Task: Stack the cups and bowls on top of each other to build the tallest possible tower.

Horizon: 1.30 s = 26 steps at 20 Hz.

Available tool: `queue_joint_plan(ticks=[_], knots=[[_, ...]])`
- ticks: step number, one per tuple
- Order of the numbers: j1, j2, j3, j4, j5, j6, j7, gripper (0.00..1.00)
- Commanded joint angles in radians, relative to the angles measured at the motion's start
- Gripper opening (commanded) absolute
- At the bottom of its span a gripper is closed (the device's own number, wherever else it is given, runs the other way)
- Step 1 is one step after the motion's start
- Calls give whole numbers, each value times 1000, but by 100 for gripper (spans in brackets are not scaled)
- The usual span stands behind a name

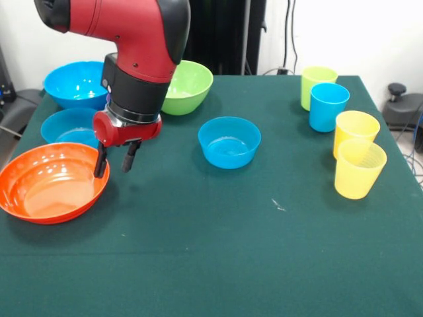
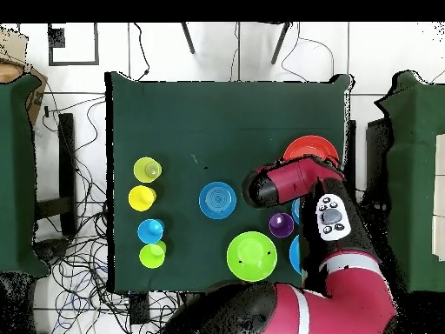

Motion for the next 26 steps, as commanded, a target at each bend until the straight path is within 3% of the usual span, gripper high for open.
queue_joint_plan(ticks=[1, 11, 26], knots=[[34, 38, 6, -72, -63, -8, 4, 100], [21, 87, 13, -92, 12, 8, 57, 100], [27, 112, 2, -101, 37, 35, 51, 100]])
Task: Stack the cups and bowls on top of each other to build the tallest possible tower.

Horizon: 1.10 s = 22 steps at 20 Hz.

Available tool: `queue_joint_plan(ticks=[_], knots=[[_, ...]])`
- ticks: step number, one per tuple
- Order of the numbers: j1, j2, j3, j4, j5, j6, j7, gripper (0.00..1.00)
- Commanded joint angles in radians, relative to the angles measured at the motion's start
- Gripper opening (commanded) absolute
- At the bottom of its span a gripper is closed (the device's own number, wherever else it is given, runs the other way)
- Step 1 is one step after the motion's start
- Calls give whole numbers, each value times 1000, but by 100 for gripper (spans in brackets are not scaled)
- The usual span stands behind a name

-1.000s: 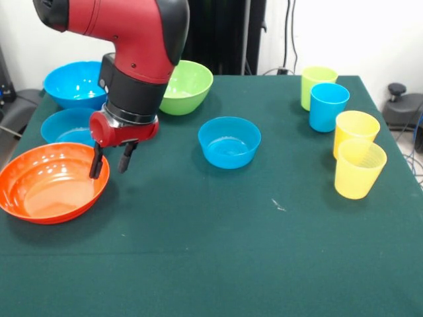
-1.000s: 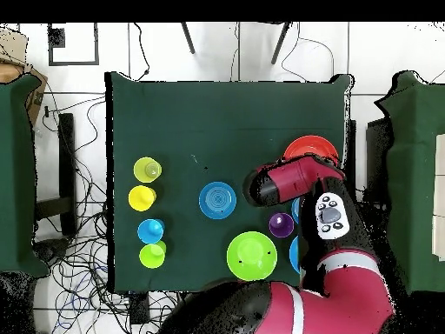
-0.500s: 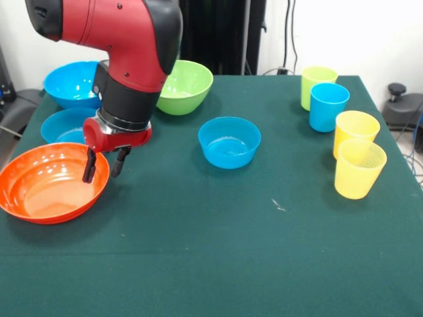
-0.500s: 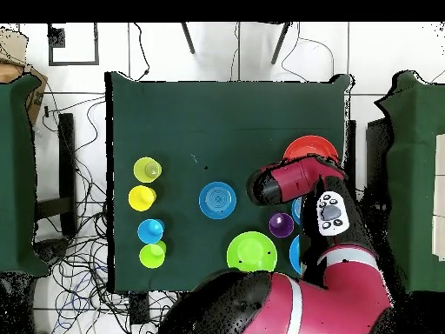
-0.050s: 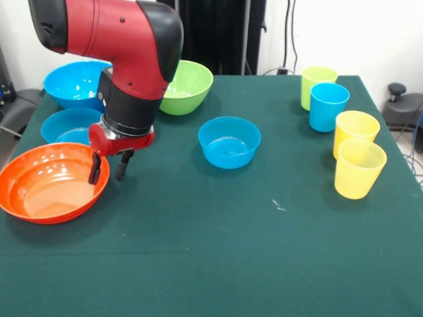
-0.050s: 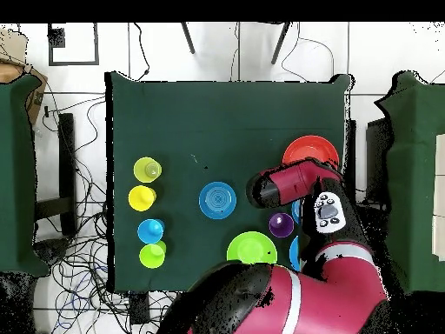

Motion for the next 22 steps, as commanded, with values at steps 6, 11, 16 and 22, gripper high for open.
queue_joint_plan(ticks=[6, 11, 16, 22], knots=[[18, 16, 56, -43, 23, 42, 5, 100], [16, 14, 59, -41, 17, 45, -14, 0], [15, 12, 61, -39, 15, 49, -29, 0], [19, 11, 61, -39, 12, 53, -34, 0]])
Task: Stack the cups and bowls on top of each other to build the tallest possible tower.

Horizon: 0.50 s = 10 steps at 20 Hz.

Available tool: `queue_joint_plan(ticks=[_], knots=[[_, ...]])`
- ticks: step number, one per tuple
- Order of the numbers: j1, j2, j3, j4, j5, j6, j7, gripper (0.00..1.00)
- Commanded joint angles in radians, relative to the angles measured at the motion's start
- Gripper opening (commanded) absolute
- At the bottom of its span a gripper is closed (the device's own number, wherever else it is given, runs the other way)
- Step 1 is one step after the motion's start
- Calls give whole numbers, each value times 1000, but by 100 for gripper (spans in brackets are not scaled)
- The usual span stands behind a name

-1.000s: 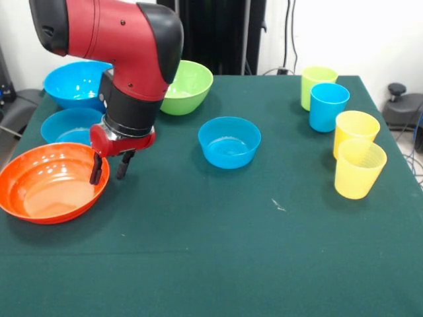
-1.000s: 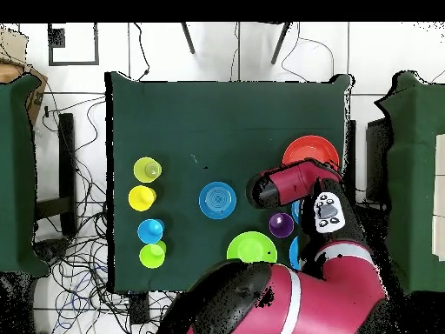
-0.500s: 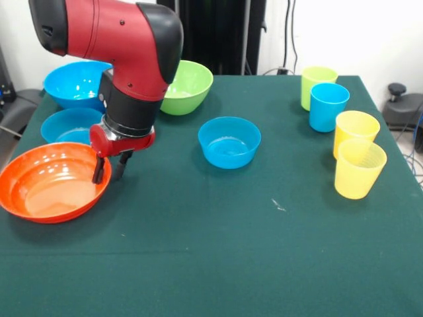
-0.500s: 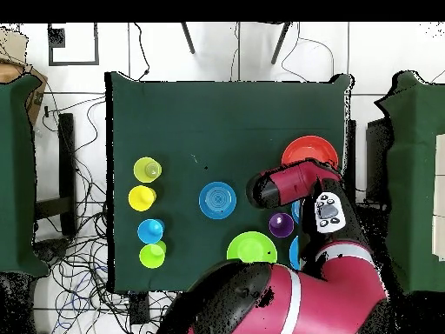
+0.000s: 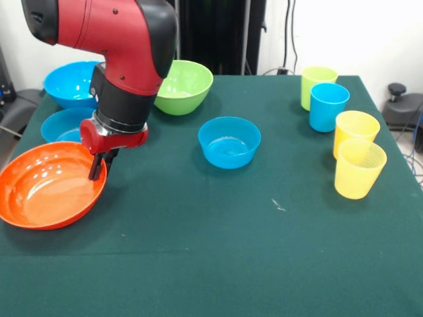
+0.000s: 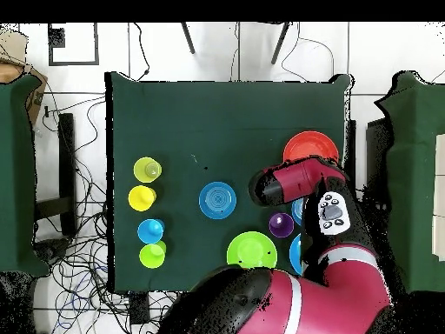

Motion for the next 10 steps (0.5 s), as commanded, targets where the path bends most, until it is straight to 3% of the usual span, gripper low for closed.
queue_joint_plan(ticks=[1, 7, 10], knots=[[21, 36, 68, -29, -2, 43, -27, 0], [64, -6, 22, -2, -27, 7, 25, 0], [108, -19, -32, 13, -54, -45, 97, 0]])
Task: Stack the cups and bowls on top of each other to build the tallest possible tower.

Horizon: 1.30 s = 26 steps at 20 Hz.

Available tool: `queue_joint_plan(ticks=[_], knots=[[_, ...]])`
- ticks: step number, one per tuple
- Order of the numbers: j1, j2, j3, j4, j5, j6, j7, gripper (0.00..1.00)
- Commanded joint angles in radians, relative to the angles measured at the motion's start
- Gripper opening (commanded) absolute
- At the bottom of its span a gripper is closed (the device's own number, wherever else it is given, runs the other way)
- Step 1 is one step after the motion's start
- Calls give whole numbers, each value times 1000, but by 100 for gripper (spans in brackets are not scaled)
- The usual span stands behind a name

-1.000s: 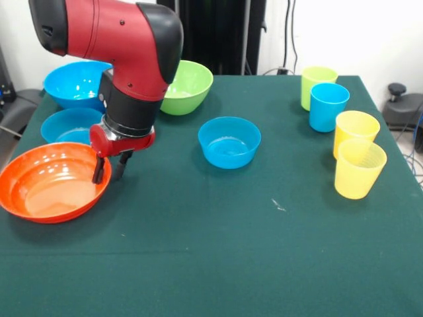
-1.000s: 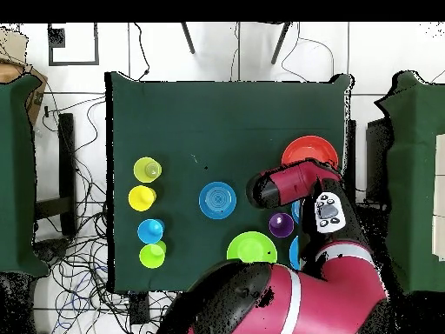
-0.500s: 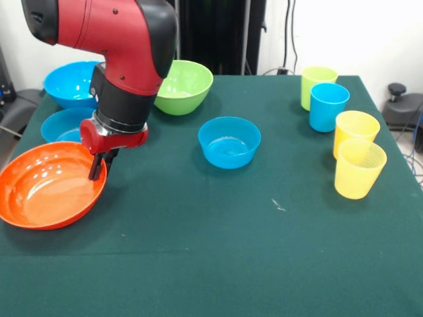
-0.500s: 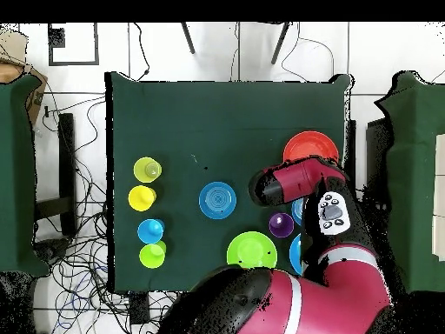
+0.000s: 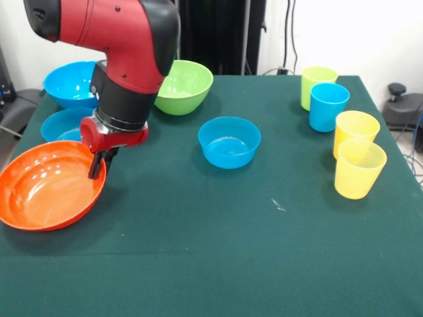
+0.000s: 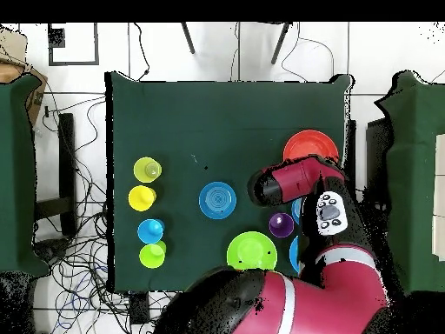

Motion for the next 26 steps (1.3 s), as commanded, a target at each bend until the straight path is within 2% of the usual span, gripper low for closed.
queue_joint_plan(ticks=[1, 5, 12, 17, 21, 26], knots=[[106, -9, -35, 17, -59, -65, 126, 0], [167, -33, -97, 53, -36, -89, 199, 0], [258, -119, -170, 137, 3, -68, 254, 0], [321, -157, -214, 161, 23, -47, 299, 0], [340, -181, -218, 183, 41, -51, 316, 0], [318, -213, -192, 231, 64, -102, 329, 0]])
